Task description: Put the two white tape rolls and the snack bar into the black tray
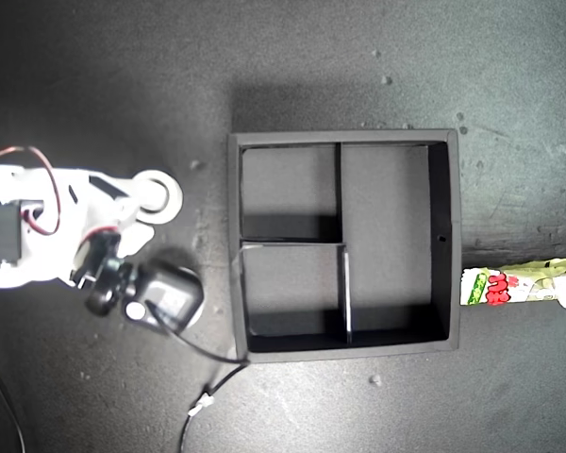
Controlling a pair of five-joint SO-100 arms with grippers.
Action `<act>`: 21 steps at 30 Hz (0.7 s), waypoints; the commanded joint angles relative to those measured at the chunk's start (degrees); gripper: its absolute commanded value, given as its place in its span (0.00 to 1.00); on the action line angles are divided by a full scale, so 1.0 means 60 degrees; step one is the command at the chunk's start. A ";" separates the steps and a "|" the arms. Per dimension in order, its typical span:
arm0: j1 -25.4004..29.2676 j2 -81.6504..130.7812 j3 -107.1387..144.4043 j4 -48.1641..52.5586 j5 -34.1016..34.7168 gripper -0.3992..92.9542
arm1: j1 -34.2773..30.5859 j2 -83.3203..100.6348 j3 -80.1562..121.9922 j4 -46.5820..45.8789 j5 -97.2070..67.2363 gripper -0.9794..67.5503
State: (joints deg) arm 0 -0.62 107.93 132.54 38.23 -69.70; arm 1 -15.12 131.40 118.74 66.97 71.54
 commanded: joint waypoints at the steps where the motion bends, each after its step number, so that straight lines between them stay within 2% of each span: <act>1: -0.0220 0.0469 -0.0015 -0.0044 -0.0073 0.02 | -0.0059 0.0000 -0.0220 -0.0073 0.0132 0.01; 7: -0.0264 0.1919 -0.1011 0.1831 0.0439 0.01 | -0.0527 0.0000 0.0513 0.0322 0.2651 0.01; 10: -0.0498 0.2300 -0.1934 0.2886 0.0923 0.01 | -0.1025 0.0000 0.1025 0.0059 0.3838 0.16; 13: -0.0806 0.2432 -0.2886 0.3618 0.1392 0.01 | -0.1362 0.0000 0.1875 -0.0645 0.4673 0.34; 17: -0.0894 0.2197 -0.4204 0.4072 0.1846 0.01 | -0.1641 0.0000 0.3281 -0.1860 0.5625 0.38; 21: -0.0513 0.1055 -0.5962 0.4189 0.2300 0.01 | -0.1699 0.0000 0.4292 -0.2402 0.6270 0.44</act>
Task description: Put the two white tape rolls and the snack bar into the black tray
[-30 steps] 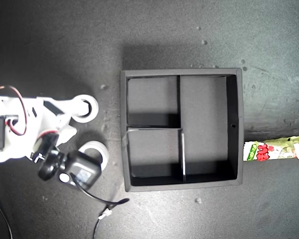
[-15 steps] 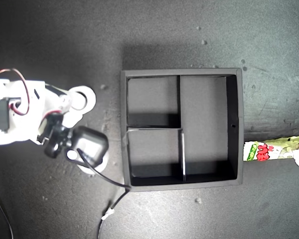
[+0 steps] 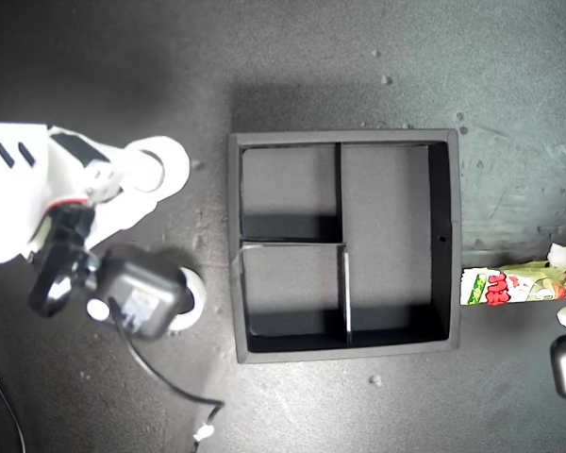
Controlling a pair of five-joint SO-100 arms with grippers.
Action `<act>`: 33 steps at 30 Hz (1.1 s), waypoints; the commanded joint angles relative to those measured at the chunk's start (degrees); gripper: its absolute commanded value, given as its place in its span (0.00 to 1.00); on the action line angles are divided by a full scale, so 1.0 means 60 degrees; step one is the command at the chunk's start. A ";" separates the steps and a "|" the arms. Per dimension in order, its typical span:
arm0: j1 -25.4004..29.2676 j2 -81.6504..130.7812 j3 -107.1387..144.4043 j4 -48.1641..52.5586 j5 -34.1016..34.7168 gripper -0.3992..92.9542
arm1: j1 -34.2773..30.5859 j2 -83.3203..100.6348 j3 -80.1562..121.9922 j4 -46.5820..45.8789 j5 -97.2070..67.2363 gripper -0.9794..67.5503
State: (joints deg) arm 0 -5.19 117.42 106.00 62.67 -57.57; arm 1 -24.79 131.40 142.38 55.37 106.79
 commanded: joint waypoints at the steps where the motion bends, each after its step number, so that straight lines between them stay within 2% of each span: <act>1: 0.0366 -0.0923 -0.2051 0.0205 0.0366 0.01 | -0.0103 0.0000 0.0527 -0.0732 0.0454 0.44; 8: 0.0952 -0.4175 -0.6504 0.1216 0.1011 0.02 | -0.0352 0.0000 0.2007 -0.2886 0.1011 0.42; 13: 0.1392 -0.6958 -1.0430 0.3105 0.1025 0.02 | -0.0396 0.0000 0.3208 -0.4497 0.1143 0.36; 18: 0.1890 -1.0884 -1.7139 0.6343 0.0674 0.02 | -0.0322 0.0015 0.3940 -0.5112 0.0937 0.15; 20: 0.2051 -1.2349 -1.9702 0.7134 0.0601 0.02 | -0.0146 0.0132 0.3809 -0.4629 0.0659 0.10; 28: 0.2300 -1.1924 -1.7959 0.7075 -0.0029 0.03 | 0.0908 0.0132 0.0249 0.0747 -0.1084 0.08; 33: 0.2388 -1.1514 -1.7227 0.7075 -0.0205 0.03 | 0.1875 0.0132 -0.1523 0.2095 -0.3545 0.05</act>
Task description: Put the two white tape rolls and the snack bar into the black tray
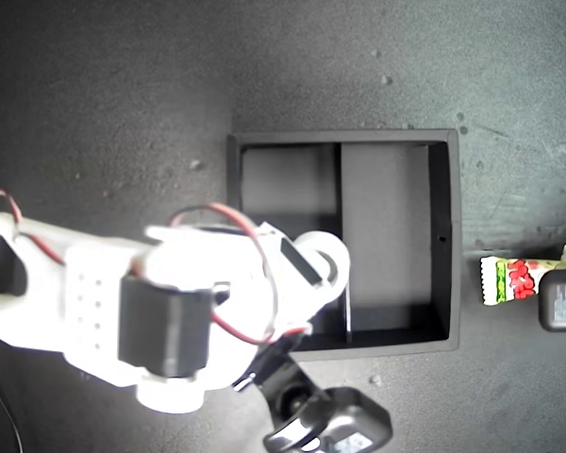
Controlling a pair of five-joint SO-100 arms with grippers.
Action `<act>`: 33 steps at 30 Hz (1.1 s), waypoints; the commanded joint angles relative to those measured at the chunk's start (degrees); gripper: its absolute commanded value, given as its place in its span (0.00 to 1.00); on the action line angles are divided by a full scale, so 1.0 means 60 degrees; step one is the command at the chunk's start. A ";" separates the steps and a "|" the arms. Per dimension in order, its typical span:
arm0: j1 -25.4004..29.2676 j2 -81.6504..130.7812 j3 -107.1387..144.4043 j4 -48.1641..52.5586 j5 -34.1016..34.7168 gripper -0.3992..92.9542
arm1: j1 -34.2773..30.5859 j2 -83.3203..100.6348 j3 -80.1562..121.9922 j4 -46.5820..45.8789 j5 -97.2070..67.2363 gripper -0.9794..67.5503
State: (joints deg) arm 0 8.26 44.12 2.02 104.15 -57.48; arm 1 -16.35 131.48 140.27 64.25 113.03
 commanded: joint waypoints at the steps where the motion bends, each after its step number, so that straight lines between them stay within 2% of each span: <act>1: 0.0176 0.0747 0.0146 0.0161 -0.0234 0.03 | 0.0688 0.0117 -0.1450 0.0688 -0.5186 0.04; 5: 0.0322 0.0791 0.0293 0.0161 -0.0293 0.03 | 0.1245 0.0000 -0.2505 0.0601 -0.8086 0.04; 10: 0.0527 0.0732 0.0381 0.0161 -0.0410 0.03 | 0.1406 0.0000 -0.3472 0.0498 -1.1851 0.05; 13: 0.0630 0.0732 0.0498 0.0161 -0.0513 0.03 | 0.1875 0.0000 -0.3809 0.0630 -1.2920 0.06; 15: 0.0688 0.0762 0.0659 0.0161 -0.0601 0.03 | 0.2637 0.0000 -0.3940 0.0850 -1.2100 0.06; 19: 0.0718 0.0703 0.0674 0.0161 -0.0674 0.03 | 0.3882 0.0132 -0.3530 0.1348 -0.7573 0.05; 22: 0.0703 0.0557 0.0498 0.0161 -0.0674 0.03 | 0.3896 0.0146 -0.3105 0.0894 -0.5405 0.03; 29: 0.0718 0.0542 0.0483 0.0161 -0.0630 0.03 | 0.4131 0.0146 -0.2329 0.0029 -0.3633 0.02; 33: 0.0645 0.0439 0.0337 0.0161 -0.0542 0.03 | 0.4131 0.0146 -0.1611 -0.0967 -0.2578 0.01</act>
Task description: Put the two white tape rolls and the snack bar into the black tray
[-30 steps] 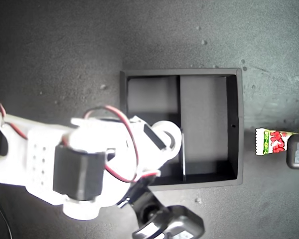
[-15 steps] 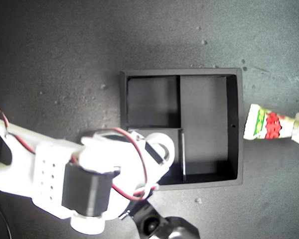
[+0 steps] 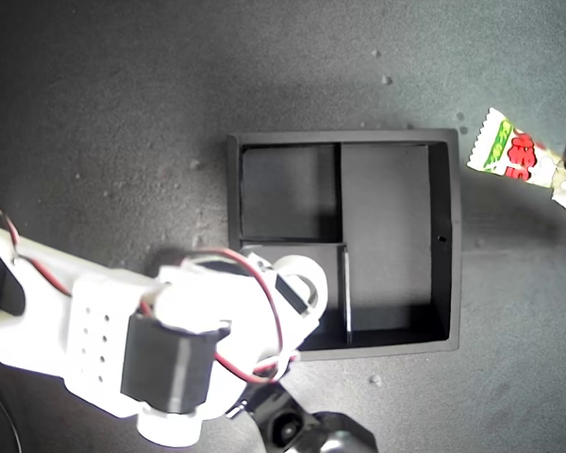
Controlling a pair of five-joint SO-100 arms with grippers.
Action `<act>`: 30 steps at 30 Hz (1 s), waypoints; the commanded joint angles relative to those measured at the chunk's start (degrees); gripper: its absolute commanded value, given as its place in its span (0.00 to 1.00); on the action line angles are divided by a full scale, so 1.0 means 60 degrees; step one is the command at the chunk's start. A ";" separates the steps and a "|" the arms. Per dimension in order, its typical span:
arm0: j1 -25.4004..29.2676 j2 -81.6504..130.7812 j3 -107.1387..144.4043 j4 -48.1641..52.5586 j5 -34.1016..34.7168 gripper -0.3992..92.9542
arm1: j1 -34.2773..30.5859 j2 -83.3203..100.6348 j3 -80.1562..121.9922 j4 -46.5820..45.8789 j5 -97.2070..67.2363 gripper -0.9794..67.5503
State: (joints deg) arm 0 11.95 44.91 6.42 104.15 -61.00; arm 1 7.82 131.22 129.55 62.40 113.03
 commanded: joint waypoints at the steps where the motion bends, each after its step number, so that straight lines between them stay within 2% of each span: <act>1: 0.0015 0.0278 -0.0454 0.0161 0.0073 0.03 | 0.0103 0.0190 0.0322 -0.0850 -0.2329 0.01; 10: -0.0029 -0.0029 -0.0791 0.0161 0.0205 0.03 | 0.0352 0.0190 0.1318 -0.2944 -0.1128 0.01; 15: -0.0015 -0.0278 -0.0952 0.0161 0.0264 0.03 | 0.0396 0.0205 0.1436 -0.4102 -0.1582 0.02; 20: -0.0015 -0.0410 -0.1084 0.0161 0.0352 0.04 | 0.0659 0.0088 0.0308 -0.3574 -0.5830 0.02; 26: 0.0044 -0.0425 -0.1201 0.0161 0.0293 0.04 | 0.0161 0.0073 -0.0337 -0.3208 -1.0327 0.02; 28: 0.0073 -0.0352 -0.1069 0.0161 0.0234 0.04 | 0.0132 0.0059 -0.0483 -0.2666 -1.0767 0.02; 30: 0.0088 -0.0264 -0.0967 0.0161 0.0161 0.04 | 0.0674 0.0073 -0.0586 -0.1597 -0.8848 0.01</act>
State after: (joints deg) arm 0 11.95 41.57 2.02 104.15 -59.41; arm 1 9.23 131.22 129.02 46.76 113.03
